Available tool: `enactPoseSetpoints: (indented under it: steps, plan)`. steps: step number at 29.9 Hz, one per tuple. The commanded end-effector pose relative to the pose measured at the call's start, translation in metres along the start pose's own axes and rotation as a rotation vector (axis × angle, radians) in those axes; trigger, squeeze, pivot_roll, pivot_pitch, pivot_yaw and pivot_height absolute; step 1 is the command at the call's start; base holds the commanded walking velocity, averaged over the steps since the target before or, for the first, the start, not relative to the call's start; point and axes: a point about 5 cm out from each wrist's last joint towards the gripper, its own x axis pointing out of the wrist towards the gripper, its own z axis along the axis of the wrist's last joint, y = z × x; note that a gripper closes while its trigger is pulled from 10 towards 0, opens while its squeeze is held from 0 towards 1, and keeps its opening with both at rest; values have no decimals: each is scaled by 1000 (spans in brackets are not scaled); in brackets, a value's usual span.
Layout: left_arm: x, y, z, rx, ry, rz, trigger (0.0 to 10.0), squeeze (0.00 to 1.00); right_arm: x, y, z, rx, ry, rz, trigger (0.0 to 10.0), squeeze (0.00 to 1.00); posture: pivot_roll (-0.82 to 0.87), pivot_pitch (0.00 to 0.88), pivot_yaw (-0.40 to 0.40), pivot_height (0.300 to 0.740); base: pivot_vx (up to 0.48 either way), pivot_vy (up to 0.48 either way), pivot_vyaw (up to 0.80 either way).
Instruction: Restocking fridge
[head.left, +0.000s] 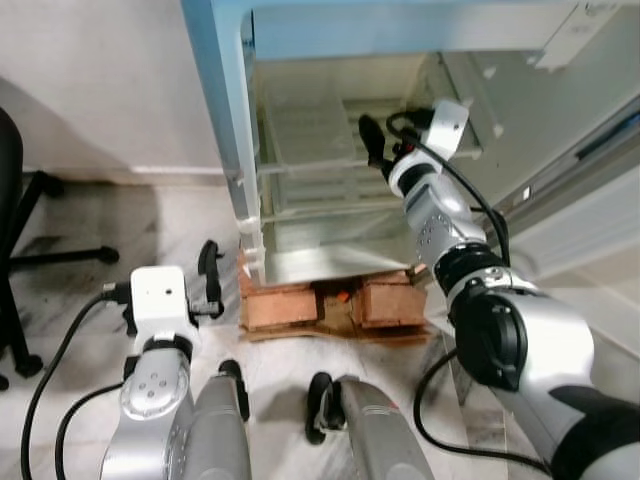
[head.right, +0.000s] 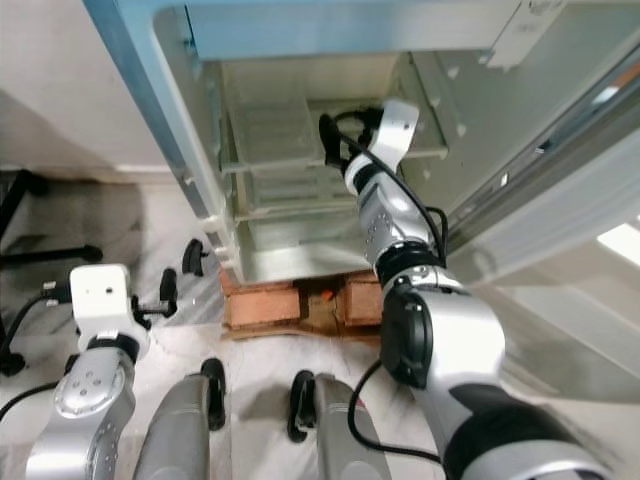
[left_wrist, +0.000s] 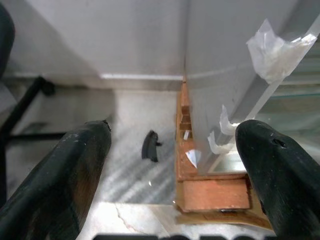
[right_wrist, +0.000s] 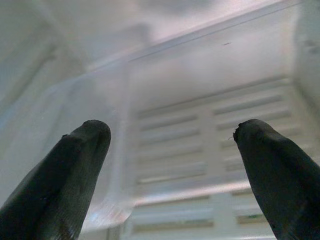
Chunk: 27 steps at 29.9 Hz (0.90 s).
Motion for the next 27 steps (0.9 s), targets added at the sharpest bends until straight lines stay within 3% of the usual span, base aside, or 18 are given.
enactPoseSetpoints:
  steps: [1,2,3,6,7,11,15,17,19,27]
  plan:
    - [1,0,-8,8,15,-15,10000,0,-7,-3,-11,-28,20,40,10000,1000,136,163,-65,740,0,0,0]
    - [4,-1,-8,17,5,-30,10000,0,-13,-4,-16,-59,14,74,10000,694,122,150,-57,740,0,0,0]
    - [5,-2,-9,26,0,-37,10000,0,-16,-4,-19,-79,10,90,10000,0,113,141,-55,740,0,0,0]
    - [8,-2,-10,45,-11,-55,10000,0,-29,-7,-29,-101,4,110,10000,0,101,119,-51,740,0,0,0]
    - [9,-2,-12,50,-18,-65,10000,0,-41,-11,-36,-117,-7,107,10000,0,91,103,-47,740,0,0,0]
    - [11,0,-15,51,-20,-70,10000,0,-64,-21,-48,-86,-9,60,10000,0,79,72,-38,740,0,0,0]
    - [12,3,-24,73,-34,-87,10000,0,-106,-31,-61,-159,-45,-47,10000,0,55,16,-21,740,0,0,0]
    - [12,4,-25,76,-36,-89,10000,0,-113,-33,-63,-158,-48,-76,10000,0,50,6,-19,740,0,0,0]
    - [15,3,-29,87,-40,-103,10000,0,-131,-34,-66,-166,-44,-142,10000,0,30,0,-10,740,0,0,0]
    - [30,-6,-23,90,-77,-131,10000,0,-141,-36,-74,-192,4,-167,10000,0,8,0,-4,740,-101,0,0]
